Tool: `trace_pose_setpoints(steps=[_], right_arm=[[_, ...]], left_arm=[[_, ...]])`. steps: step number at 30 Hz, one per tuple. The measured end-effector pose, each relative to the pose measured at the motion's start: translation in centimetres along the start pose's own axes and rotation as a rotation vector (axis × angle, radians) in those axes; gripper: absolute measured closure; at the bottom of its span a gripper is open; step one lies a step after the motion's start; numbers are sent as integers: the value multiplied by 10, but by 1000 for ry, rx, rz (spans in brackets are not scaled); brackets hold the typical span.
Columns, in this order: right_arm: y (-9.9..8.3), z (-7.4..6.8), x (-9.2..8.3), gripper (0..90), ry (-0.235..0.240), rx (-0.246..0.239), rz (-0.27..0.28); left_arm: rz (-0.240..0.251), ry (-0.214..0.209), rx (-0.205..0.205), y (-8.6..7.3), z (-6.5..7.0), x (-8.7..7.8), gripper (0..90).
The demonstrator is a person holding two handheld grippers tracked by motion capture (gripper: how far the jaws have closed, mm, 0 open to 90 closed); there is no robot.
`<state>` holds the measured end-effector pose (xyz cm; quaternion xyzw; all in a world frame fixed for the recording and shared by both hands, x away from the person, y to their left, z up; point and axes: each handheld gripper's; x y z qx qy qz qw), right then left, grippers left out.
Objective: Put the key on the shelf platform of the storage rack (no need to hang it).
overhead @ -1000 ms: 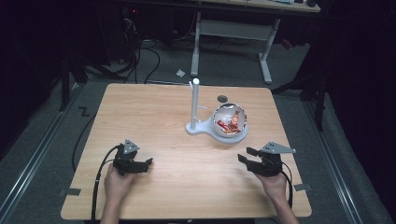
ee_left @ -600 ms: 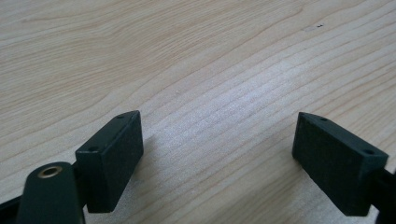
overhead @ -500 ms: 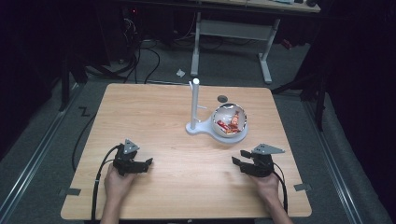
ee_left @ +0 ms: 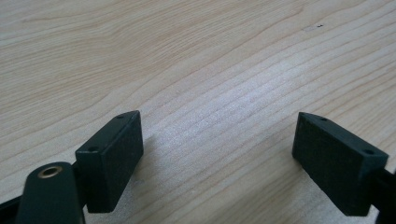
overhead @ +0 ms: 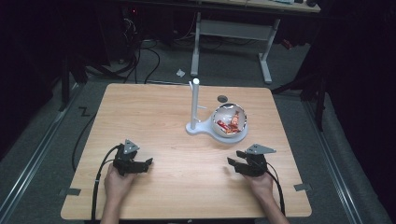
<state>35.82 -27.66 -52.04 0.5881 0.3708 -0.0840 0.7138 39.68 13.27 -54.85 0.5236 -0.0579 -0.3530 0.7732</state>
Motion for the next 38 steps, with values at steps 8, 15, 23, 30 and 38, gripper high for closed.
trace_pose_setpoints(steps=[8,15,23,30,38], right_arm=[[-2,1,8,437,-28,-3,-32],[-3,2,12,416,-65,-27,-51],[-3,6,13,380,-109,-50,-74],[-3,5,14,355,-117,-40,-77],[-3,5,13,355,-117,-40,-78]], left_arm=[[0,0,0,0,0,0,166],[0,0,-1,0,0,0,166],[1,1,-1,0,0,0,166],[1,3,-1,0,0,0,166],[1,4,-1,0,0,0,166]])
Point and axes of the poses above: each handheld gripper's, and its own axes: x roughly forward along the jaws, y roughly out of its top, z roughly to its right, and after that the axes turned 10 degrees about -y, right-handed
